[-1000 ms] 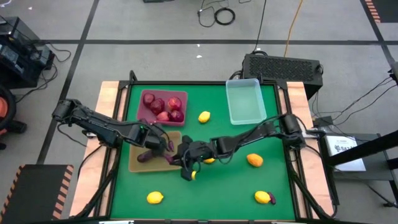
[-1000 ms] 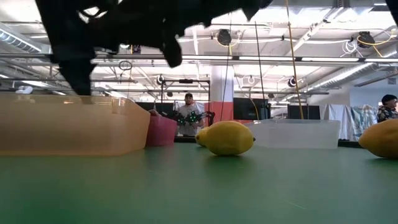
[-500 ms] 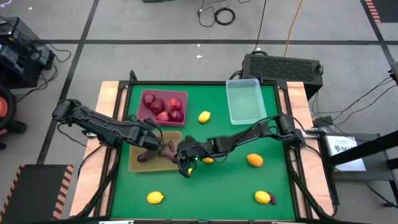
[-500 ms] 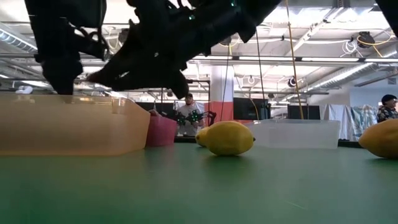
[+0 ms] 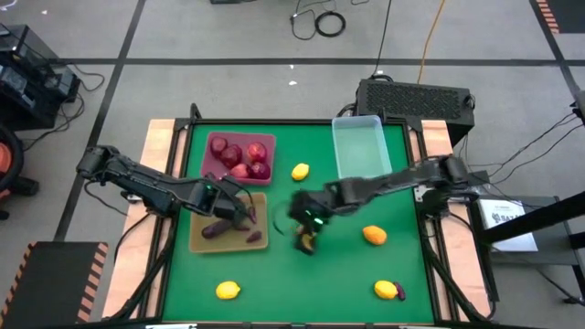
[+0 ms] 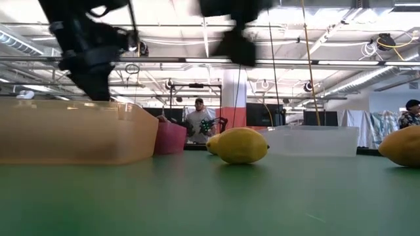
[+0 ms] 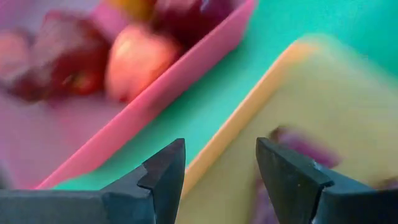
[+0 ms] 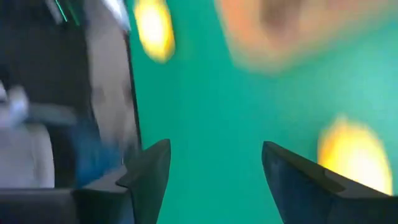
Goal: Sort produce into baskets
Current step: Put the eggplant into the orange bin
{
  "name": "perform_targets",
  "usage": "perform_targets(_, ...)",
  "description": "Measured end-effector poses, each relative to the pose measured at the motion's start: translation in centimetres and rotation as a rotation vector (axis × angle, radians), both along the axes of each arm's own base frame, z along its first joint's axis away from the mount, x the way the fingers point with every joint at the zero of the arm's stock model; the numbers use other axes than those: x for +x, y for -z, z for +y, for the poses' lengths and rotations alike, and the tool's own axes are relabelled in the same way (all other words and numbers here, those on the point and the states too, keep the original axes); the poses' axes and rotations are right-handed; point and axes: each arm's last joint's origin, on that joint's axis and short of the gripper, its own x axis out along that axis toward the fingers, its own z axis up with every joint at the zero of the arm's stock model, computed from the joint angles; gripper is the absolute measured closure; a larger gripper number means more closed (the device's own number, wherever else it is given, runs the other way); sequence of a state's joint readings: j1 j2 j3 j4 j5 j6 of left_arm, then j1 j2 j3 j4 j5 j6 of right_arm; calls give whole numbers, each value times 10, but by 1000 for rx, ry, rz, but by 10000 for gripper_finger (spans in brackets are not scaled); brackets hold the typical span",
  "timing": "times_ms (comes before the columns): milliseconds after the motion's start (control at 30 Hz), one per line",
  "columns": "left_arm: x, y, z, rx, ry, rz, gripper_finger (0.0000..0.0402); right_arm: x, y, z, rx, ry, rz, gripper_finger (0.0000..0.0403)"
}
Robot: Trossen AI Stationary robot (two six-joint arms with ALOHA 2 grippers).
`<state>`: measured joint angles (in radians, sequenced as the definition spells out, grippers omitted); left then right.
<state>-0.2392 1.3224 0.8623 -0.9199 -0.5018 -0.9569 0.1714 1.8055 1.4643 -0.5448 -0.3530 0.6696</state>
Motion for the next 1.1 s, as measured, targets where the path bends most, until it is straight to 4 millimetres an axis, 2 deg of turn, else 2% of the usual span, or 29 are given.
perform_targets(200, 28, -12, -5, 57, 126, -256, 197, -79, -17, 49, -103, -81, 417, 171)
perform_targets(300, 36, -17, -7, 86, 205, -317, 197, -109, -17, 79, -200, -17, 550, 177)
perform_targets(433, 38, -19, -8, 105, 244, -323, 197, -139, -6, 116, -157, 104, 705, 174)
perform_targets(600, 38, -18, -8, 115, 253, -316, 197, -165, 16, 137, -75, 229, 922, 139)
perform_targets(733, 38, -19, -7, 135, 282, -301, 197, -173, 38, 150, 1, 192, 932, 100)
perform_targets(933, 38, -18, -8, 124, 287, -300, 197, -194, 78, 156, 12, 269, 983, 67)
perform_targets(1100, 38, -18, -8, 120, 288, -300, 197, -210, 94, 155, -33, 303, 1018, 65)
